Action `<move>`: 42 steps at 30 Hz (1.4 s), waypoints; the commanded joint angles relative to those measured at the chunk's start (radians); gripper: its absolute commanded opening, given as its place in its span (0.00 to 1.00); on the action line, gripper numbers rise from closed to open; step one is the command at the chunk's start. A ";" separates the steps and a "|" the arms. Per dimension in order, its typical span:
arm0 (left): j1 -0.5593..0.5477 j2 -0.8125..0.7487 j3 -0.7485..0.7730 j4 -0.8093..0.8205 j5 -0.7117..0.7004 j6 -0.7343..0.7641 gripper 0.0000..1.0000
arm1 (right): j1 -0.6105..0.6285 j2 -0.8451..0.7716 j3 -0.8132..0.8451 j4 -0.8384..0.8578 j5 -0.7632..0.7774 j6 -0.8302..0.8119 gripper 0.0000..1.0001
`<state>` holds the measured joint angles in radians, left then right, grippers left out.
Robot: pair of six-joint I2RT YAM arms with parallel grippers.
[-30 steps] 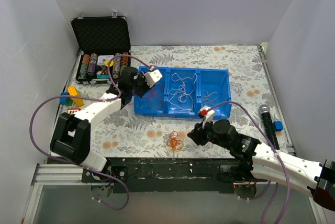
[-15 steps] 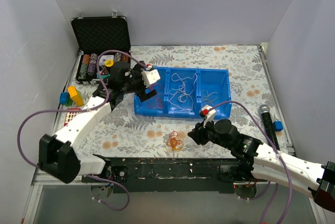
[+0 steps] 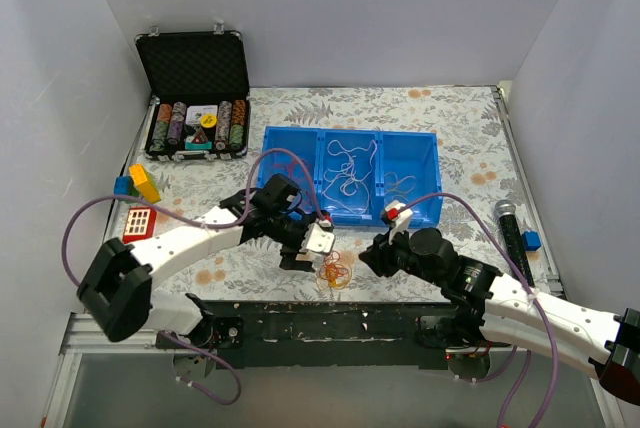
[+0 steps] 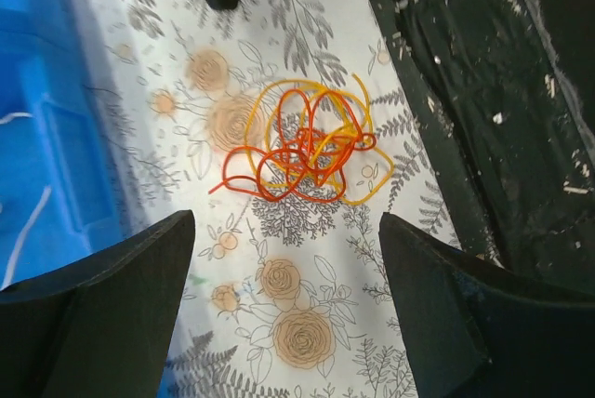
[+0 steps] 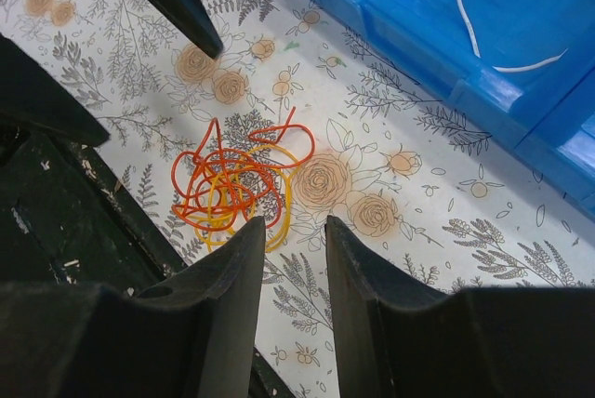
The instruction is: Untangle the cables
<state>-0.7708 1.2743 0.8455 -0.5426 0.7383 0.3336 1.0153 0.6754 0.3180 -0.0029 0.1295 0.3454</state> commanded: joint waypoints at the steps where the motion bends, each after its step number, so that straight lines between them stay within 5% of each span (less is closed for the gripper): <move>1: -0.001 0.114 0.078 -0.080 0.039 0.159 0.79 | 0.005 -0.026 0.041 0.015 0.022 0.024 0.40; 4: -0.004 0.161 0.105 -0.080 0.046 0.197 0.73 | 0.005 -0.040 0.036 0.007 0.022 0.027 0.39; 10: -0.008 0.227 0.159 -0.082 0.058 0.225 0.43 | 0.005 -0.060 0.024 0.004 0.027 0.027 0.38; 21: -0.051 0.292 0.184 -0.138 0.046 0.243 0.41 | 0.005 -0.066 0.024 0.004 0.032 0.015 0.36; 28: -0.053 0.300 0.217 -0.094 0.030 0.202 0.03 | 0.005 -0.065 0.030 0.004 0.032 0.014 0.35; 31: -0.053 0.272 0.243 -0.092 0.010 0.168 0.00 | 0.006 -0.057 0.036 0.007 0.022 0.012 0.36; 42: -0.054 0.057 0.329 -0.011 0.039 -0.194 0.00 | 0.005 0.018 0.150 0.064 -0.048 -0.071 0.69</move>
<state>-0.8204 1.4403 1.1221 -0.6075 0.7406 0.2951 1.0157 0.6819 0.3717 -0.0082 0.1085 0.3244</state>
